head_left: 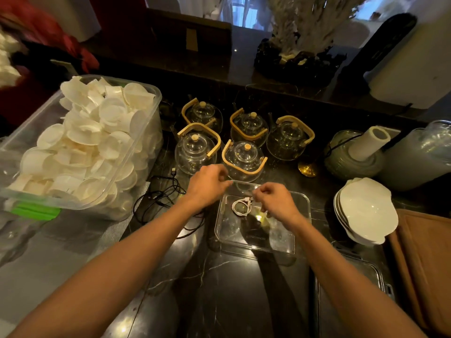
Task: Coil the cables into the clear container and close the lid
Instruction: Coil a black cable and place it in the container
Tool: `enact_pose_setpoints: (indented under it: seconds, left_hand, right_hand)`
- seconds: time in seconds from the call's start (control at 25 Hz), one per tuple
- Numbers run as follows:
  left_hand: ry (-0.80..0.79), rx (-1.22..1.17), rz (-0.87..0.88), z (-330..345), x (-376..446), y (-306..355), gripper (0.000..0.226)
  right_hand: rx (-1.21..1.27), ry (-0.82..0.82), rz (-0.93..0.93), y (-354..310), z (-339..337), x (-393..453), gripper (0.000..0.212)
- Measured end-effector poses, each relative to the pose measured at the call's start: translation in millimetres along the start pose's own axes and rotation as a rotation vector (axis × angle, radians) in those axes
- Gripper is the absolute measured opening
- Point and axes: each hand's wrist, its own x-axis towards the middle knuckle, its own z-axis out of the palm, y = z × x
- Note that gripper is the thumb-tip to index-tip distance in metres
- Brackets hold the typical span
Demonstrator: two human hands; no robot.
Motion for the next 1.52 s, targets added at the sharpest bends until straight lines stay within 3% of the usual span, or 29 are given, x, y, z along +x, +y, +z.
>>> enact_pose_setpoints:
  seconds: [0.2, 0.4, 0.6, 0.8, 0.96, 1.16, 1.28, 1.4, 1.52]
  left_hand:
    - [0.079, -0.027, -0.069, -28, -23, -30, 0.032]
    - [-0.021, -0.012, -0.209, -31, -62, -72, 0.039]
    - [-0.112, -0.007, -0.281, -18, -101, -111, 0.042]
    - [-0.098, 0.015, -0.279, -8, -121, -136, 0.045]
    - [-0.065, 0.121, -0.317, 2, -123, -145, 0.031]
    - [0.066, 0.011, -0.227, 0, -122, -141, 0.018]
    - [0.18, -0.153, -0.206, -10, -119, -133, 0.016]
    - [0.2, -0.194, -0.223, -22, -113, -121, 0.028]
    - [0.251, -0.241, -0.2, -38, -110, -105, 0.031]
  right_hand:
    - [-0.119, -0.051, -0.179, -44, 19, -4, 0.011]
    - [-0.318, -0.149, -0.358, -61, 82, -13, 0.027]
    - [-0.559, -0.241, -0.41, -60, 135, -17, 0.032]
    - [-0.876, -0.374, -0.424, -55, 156, -8, 0.031]
    - [-0.998, -0.539, -0.4, -54, 163, -7, 0.034]
    - [-0.791, -0.725, -0.388, -61, 148, -2, 0.021]
    - [-0.536, -0.556, -0.456, -76, 128, -5, 0.024]
    - [-0.306, -0.343, -0.506, -98, 109, -9, 0.019]
    - [-0.067, -0.318, -0.467, -114, 88, -15, 0.02]
